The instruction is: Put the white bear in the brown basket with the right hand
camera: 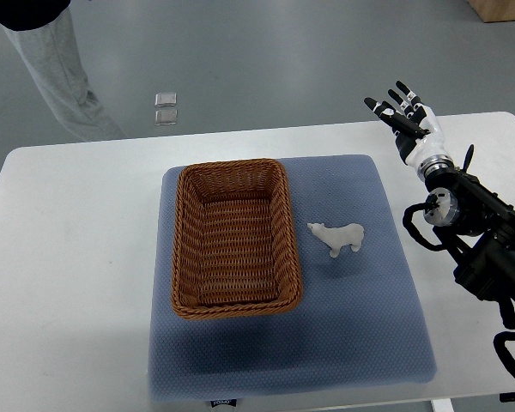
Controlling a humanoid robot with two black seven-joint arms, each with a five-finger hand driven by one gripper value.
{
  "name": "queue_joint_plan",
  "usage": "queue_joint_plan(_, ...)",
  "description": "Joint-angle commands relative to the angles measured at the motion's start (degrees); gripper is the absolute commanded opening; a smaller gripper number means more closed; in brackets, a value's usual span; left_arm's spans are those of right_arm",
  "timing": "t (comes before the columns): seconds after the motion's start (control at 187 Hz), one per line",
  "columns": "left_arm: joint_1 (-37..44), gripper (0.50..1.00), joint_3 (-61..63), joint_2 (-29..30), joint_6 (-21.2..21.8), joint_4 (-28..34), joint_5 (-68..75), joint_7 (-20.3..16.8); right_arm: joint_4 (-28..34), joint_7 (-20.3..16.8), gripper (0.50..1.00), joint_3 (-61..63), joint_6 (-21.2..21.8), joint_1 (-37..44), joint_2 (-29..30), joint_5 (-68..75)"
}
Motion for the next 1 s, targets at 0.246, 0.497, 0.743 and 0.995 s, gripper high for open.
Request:
queue_joint_plan(0.246, 0.03, 1.000, 0.09, 0.00, -0.03, 0.00, 0.02, 0.59, 0.05, 0.00, 0.926, -0.02, 0.08, 0.04, -0.09, -0.03)
queue_joint_plan(0.497, -0.15, 1.000, 0.09, 0.00, 0.06, 0.09, 0.02, 0.59, -0.03, 0.00, 0.926, -0.02, 0.08, -0.05, 0.00, 0.06)
queue_joint_plan(0.743, -0.15, 1.000, 0.09, 0.00, 0.06, 0.09, 0.02, 0.59, 0.06, 0.00, 0.926, -0.02, 0.00, -0.22, 0.00, -0.03)
queue_joint_plan(0.995, -0.06, 1.000, 0.09, 0.00, 0.06, 0.09, 0.02, 0.59, 0.06, 0.00, 0.926, 0.07, 0.00, -0.31, 0.00, -0.03)
